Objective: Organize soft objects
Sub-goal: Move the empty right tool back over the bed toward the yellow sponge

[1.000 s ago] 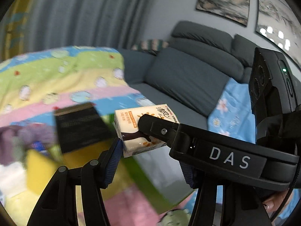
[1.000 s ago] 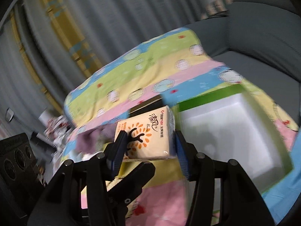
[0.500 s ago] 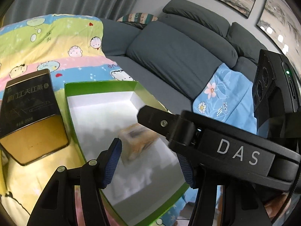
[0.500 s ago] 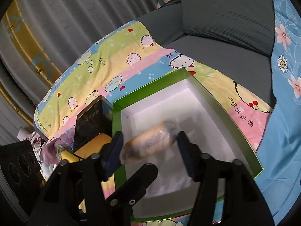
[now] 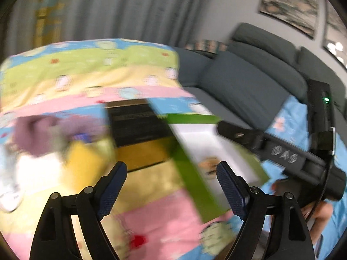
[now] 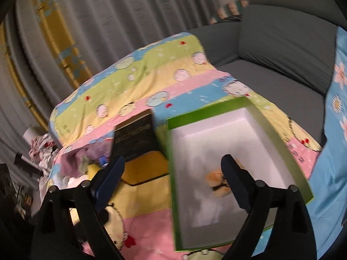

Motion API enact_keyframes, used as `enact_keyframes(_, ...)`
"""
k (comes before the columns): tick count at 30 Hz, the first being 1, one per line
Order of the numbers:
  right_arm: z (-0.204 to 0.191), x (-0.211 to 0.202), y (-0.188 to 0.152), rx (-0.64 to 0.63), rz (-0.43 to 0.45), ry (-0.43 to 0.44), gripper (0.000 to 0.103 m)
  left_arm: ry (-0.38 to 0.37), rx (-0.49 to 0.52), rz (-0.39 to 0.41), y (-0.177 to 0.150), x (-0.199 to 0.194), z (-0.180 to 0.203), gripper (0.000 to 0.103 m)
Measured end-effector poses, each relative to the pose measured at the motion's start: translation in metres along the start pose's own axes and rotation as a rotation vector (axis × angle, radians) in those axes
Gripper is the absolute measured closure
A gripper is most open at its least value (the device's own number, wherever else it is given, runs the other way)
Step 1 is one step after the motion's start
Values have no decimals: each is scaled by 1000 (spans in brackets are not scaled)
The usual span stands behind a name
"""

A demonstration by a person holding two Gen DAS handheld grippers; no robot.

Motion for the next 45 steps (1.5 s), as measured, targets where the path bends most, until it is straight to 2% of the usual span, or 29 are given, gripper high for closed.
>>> enact_keyframes(5,-44,23,-12,-63,-59,126,12,290,-117,-28,-26,-19,-85,18)
enact_keyframes(8,-68,50,-26,-79,-120,162,12,363,-199,-56,-47,-18,-129,18)
enact_keyframes(10,-84,72,-38,-67,-159,178,12,427,-266,-110,-60,-16,-156,18)
enact_keyframes(13,-106,104,-58,-44,-223,215,12,430,-343,-115,-64,-19,-177,18)
enact_keyframes(16,-126,130,-77,-39,-264,217,12,429,-401,-127,-70,-25,-194,18)
enact_keyframes(17,-130,137,-81,-48,-271,207,12,436,-407,-128,-71,-28,-199,18)
enact_keyframes(20,-134,157,-86,-68,-286,108,12,471,-423,-113,-74,-36,-210,18)
enact_keyframes(24,-135,171,-93,-72,-303,53,12,469,-427,-90,-75,-45,-223,18)
enact_keyframes(25,-135,175,-94,-72,-305,46,14,470,-429,-92,-76,-46,-226,18)
enact_keyframes(28,-134,180,-98,-78,-320,41,37,475,-437,-101,-78,-47,-233,18)
enact_keyframes(31,-140,173,-95,-120,-302,40,43,474,-447,-105,-79,-49,-238,18)
enact_keyframes(32,-143,169,-94,-138,-310,46,44,471,-451,-105,-79,-49,-239,18)
enact_keyframes(34,-150,155,-94,-163,-353,111,44,467,-455,-109,-80,-50,-240,18)
enact_keyframes(38,-179,124,-111,-279,-525,352,40,470,-473,-105,-81,-53,-244,18)
enact_keyframes(39,-184,118,-115,-316,-548,381,39,473,-475,-106,-81,-53,-245,18)
enact_keyframes(42,-194,113,-130,-386,-586,405,37,480,-473,-114,-83,-53,-247,18)
enact_keyframes(45,-202,127,-144,-403,-640,392,36,494,-463,-130,-86,-50,-246,18)
Point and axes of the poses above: each gripper's, at about its wrist camera, not at the fingertips, and x roughly the way its jaws point, z to its right, y to its top, the point moved 5 cm from there along x, roughly the way its jaws point, and after that the axes turned 7 degrees about y, right-handed, at the moved point
